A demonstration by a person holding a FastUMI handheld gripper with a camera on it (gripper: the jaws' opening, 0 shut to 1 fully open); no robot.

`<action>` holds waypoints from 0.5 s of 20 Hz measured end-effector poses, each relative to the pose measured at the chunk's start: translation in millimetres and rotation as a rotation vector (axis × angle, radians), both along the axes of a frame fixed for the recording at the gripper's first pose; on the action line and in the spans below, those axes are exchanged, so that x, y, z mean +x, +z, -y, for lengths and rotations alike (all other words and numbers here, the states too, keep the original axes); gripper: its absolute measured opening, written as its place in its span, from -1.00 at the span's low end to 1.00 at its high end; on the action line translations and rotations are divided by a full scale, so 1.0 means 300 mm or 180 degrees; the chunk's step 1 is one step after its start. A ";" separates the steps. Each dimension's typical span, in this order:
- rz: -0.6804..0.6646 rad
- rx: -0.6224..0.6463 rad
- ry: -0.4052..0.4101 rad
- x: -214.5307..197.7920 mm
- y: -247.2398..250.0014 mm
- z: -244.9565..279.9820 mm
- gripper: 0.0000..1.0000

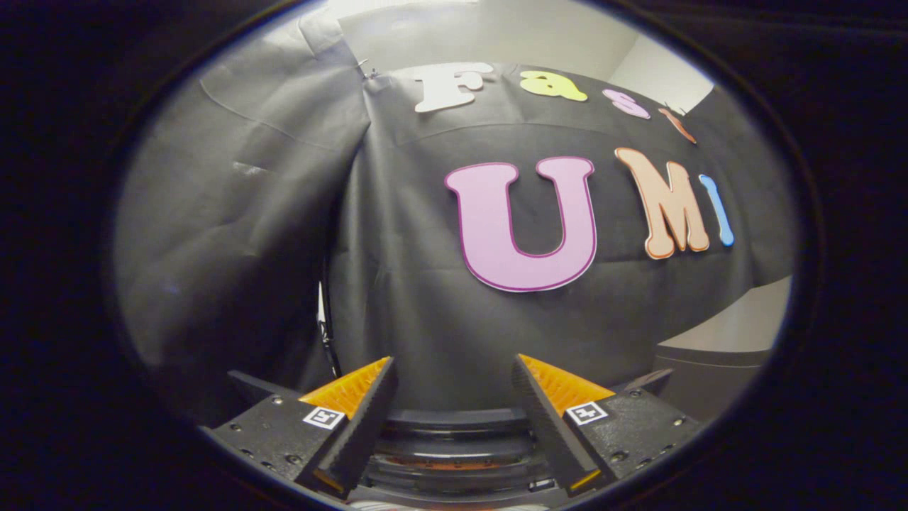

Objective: Put the clothes into the washing machine and then close the washing machine lid.

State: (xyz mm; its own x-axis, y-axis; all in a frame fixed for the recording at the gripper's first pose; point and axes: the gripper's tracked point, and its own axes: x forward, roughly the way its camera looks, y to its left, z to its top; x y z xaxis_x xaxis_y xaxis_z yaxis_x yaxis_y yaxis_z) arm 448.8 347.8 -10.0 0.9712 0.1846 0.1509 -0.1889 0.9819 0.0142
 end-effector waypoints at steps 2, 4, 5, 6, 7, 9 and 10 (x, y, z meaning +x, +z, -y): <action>-0.0037 0.0017 -0.0031 0.005 -0.022 0.016 0.95; -0.1295 -0.0018 0.0041 0.021 -0.297 0.009 0.90; -0.1820 0.0066 0.0163 -0.039 -0.401 0.006 0.92; -0.1821 0.0335 0.0241 0.002 -0.392 -0.012 0.95; -0.1680 0.0569 0.0198 0.000 -0.328 0.000 0.98; -0.1581 0.0525 0.0220 0.000 -0.321 -0.022 0.91; -0.1588 0.0328 0.0208 0.004 -0.338 -0.006 0.92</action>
State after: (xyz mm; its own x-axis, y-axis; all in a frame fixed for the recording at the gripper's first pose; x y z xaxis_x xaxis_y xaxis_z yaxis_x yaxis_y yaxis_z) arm 449.9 349.6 -111.3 0.9165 0.2560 -0.3075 -0.1954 0.9570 0.2144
